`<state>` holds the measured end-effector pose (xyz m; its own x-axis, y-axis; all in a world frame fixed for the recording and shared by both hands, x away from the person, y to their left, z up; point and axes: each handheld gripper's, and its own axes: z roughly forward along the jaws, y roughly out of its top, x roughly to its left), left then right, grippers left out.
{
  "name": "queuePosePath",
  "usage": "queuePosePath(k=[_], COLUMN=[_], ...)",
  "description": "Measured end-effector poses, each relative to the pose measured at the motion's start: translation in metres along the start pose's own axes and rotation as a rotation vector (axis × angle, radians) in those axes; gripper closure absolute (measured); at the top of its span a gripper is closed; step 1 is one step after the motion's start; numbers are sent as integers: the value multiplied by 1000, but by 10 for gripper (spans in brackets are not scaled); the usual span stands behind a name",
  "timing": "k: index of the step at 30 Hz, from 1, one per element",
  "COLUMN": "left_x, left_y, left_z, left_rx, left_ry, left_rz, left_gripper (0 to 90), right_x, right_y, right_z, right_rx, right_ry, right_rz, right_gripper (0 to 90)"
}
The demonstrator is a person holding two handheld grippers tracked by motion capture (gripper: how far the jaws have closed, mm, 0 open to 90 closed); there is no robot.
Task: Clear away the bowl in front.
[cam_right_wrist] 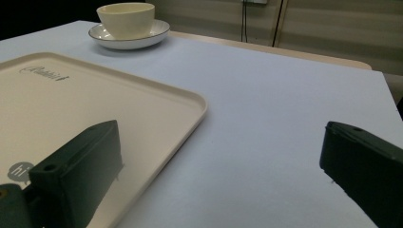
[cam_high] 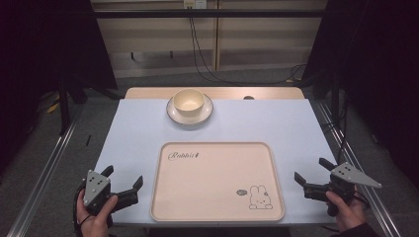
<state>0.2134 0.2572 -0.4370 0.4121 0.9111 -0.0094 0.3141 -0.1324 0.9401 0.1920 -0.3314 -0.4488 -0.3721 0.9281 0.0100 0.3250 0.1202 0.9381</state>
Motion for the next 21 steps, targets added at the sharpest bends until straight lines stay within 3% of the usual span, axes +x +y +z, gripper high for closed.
queuePosePath(k=[8,14,21], left_x=[-1,-2,-2], left_y=[0,-1,2], left_z=[-2,-4,-2], left_rx=[2,-2,12], left_ry=[6,-9,-28], left_rz=[6,-3,-13], left_gripper=[23,20,15], right_x=[0,-1,0], right_y=[0,0,0], right_z=[2,2,2], right_rx=[5,13,11], right_ry=[19,31,36], right_rz=[4,22,8], right_gripper=[1,2,4])
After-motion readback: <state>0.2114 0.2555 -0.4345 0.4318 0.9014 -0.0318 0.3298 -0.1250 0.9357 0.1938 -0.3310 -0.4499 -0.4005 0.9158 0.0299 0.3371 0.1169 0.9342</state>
